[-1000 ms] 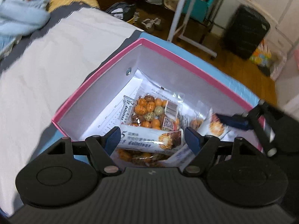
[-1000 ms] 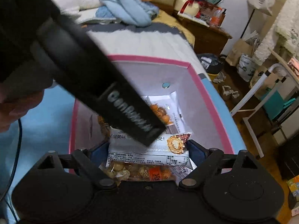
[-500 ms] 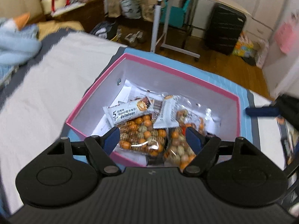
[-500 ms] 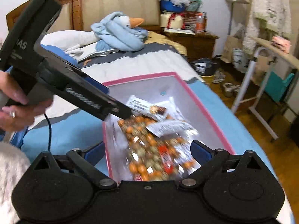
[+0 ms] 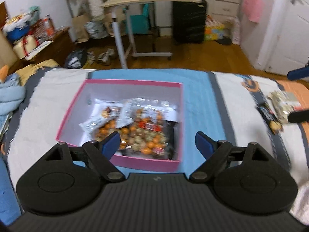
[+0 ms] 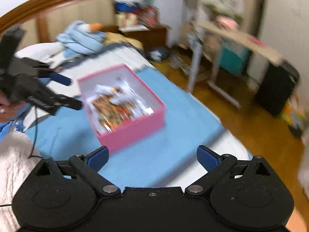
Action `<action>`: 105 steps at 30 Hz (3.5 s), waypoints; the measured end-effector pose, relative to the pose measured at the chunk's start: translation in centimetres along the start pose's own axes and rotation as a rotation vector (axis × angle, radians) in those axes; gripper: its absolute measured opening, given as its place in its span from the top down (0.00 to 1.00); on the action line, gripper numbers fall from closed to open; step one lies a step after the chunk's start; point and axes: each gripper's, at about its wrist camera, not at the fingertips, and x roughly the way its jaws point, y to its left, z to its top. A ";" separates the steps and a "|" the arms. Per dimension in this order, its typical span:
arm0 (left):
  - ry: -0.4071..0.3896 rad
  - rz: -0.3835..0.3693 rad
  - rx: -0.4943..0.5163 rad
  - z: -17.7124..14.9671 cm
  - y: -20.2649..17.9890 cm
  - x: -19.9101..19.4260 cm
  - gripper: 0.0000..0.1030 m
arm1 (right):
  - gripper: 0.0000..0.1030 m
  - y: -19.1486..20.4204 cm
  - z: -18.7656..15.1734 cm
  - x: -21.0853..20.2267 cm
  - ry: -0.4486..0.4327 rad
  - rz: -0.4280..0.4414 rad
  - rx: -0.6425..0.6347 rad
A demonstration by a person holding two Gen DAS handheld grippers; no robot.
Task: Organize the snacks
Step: 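Move both tools toward the black 'NB' cracker pack, then grasp the black 'NB' cracker pack with the left tool while the right tool grips it too, then lift the black cracker pack and carry it over the pink box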
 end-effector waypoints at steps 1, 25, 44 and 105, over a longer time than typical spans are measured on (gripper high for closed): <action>0.005 -0.015 0.006 0.0 -0.8 -0.1 0.18 | 0.04 -0.7 -0.6 -0.3 0.018 -0.011 0.034; 0.031 -0.301 -0.066 1.4 -18.1 11.9 0.20 | 0.39 -13.6 -12.7 7.1 0.104 -0.071 0.412; 0.179 -0.631 -0.236 0.2 -23.9 24.4 0.69 | 0.37 -14.6 -16.0 13.5 0.256 -0.254 0.285; 0.284 -0.575 -0.255 -1.5 -25.8 23.1 0.75 | 0.44 -13.6 -17.2 11.9 0.374 -0.048 0.499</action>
